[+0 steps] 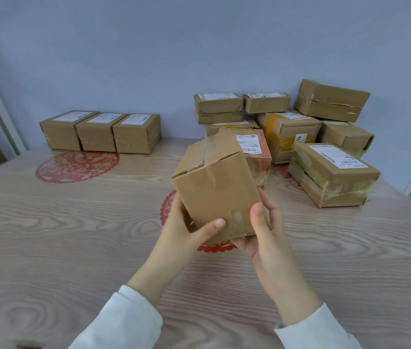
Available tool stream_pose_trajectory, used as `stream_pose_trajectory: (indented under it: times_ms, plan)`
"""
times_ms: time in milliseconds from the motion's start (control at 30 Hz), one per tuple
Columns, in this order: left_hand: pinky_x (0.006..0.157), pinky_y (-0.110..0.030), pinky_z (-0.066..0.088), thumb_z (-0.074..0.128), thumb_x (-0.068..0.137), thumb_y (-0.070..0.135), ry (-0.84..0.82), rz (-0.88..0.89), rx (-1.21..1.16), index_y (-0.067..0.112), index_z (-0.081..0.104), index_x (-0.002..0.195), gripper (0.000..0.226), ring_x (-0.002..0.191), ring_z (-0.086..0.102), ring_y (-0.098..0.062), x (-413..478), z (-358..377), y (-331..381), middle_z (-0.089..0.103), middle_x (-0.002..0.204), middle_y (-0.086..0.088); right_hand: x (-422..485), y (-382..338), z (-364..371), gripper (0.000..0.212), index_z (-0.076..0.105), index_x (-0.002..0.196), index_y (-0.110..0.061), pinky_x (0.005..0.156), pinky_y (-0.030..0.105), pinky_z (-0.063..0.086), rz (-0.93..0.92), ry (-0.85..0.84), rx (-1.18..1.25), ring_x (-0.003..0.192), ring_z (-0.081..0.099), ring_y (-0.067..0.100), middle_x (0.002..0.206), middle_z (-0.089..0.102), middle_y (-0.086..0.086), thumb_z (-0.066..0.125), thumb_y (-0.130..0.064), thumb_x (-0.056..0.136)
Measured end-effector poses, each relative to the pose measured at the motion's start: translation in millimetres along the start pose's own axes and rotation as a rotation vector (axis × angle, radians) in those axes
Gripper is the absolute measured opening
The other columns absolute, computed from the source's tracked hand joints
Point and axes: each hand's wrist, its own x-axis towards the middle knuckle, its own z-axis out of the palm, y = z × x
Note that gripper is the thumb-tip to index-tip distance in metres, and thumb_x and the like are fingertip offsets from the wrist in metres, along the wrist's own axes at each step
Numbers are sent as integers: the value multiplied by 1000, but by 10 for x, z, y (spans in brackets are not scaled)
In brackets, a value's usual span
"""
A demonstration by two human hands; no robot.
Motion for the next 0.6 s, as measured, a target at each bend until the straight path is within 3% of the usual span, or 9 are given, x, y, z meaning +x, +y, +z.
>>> stream_pose_trajectory:
  times_ms: [67,167,233,333,467,600]
  plan:
    - [76,-11,50,70,62,33,45,7,-29,30,48,120,62,99,62,5,-3,11,8,64,111,12,-10,22,-22,68,45,125,-36,91,35,54,-17,5,-186,112,62,13,131,56,-1,66,-54,63]
    - [86,-12,49,66,67,38,56,34,-17,23,37,142,82,113,57,1,25,-14,40,59,127,9,-19,25,-66,62,50,119,-29,103,32,46,-103,36,-452,127,48,8,144,44,-4,69,-56,66]
    - [94,-15,48,65,67,41,23,44,11,23,30,147,90,120,53,-1,28,-14,60,54,135,8,-19,33,-79,66,48,122,-21,98,23,48,-122,44,-407,120,53,2,139,49,-4,68,-44,64]
    - [88,-11,47,66,66,40,12,46,38,24,26,149,93,118,53,3,16,-2,86,51,137,10,-11,3,-52,68,41,130,-28,95,20,49,-163,13,-403,115,56,-1,131,54,-9,71,-36,70]
    - [89,-11,47,68,68,35,-8,47,27,24,25,150,93,120,51,5,5,-20,87,49,139,12,22,-7,-53,79,38,142,-15,87,14,50,-154,-27,-469,111,59,1,130,59,-3,73,-35,75]
    - [83,-8,47,69,66,36,4,44,57,23,27,149,94,115,54,6,7,-30,81,52,136,11,28,8,-39,83,40,141,-17,87,15,50,-170,5,-508,111,59,1,128,59,-7,76,-39,70]
